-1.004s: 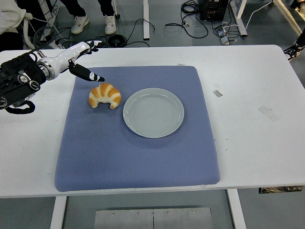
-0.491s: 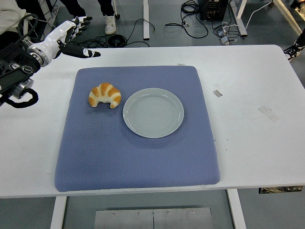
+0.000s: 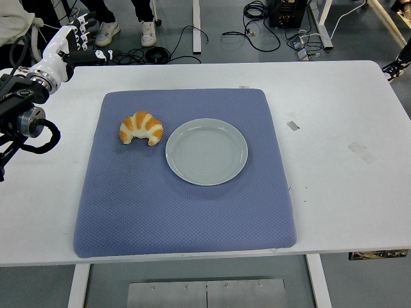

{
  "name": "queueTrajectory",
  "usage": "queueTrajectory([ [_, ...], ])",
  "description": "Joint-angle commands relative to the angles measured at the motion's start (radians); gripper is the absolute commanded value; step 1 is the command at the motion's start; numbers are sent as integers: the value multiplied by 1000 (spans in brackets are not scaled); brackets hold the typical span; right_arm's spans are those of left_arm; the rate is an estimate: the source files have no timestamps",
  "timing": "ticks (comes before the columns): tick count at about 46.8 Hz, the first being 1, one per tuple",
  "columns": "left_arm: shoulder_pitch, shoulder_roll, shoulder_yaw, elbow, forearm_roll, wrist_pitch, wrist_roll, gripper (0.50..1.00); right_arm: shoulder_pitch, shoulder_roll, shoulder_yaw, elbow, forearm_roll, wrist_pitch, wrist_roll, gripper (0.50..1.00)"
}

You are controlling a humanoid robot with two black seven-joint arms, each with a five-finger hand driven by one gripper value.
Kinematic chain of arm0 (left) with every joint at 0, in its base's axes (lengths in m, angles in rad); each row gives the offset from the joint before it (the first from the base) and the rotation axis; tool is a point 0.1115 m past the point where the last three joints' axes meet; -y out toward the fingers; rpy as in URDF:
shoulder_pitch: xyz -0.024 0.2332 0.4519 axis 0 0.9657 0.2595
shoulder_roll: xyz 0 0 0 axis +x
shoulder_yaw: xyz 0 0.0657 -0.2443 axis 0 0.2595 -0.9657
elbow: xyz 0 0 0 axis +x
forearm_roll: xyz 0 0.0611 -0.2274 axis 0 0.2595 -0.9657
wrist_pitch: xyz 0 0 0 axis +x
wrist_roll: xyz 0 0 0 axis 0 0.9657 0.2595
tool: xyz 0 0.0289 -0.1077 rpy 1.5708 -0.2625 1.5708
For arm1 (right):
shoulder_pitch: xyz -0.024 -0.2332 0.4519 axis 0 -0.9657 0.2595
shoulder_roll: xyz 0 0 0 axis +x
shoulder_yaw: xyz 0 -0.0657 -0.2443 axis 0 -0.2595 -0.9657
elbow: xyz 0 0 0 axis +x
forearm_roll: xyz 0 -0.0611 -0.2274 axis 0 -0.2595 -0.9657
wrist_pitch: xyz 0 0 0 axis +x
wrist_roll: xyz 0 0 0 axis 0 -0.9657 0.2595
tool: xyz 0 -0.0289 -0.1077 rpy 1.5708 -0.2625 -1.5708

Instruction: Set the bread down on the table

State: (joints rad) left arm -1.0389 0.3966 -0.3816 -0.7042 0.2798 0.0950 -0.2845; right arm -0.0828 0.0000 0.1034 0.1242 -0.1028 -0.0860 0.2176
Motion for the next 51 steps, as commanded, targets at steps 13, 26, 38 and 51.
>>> queueTrajectory([
  [13,49,-13,-203,0,-108,-8,4,983,0,0,-1,0,0,0,0,1000],
  [26,74,-13,-243,3,-221,-176,5,983,0,0,-1,0,0,0,-1,1000],
  [38,88,-76,-330,95,-249,-270,5,983,0,0,-1,0,0,0,-1,1000],
  [51,114,-125,-350,129,-297,-373,13,983,0,0,-1,0,0,0,-1,1000],
])
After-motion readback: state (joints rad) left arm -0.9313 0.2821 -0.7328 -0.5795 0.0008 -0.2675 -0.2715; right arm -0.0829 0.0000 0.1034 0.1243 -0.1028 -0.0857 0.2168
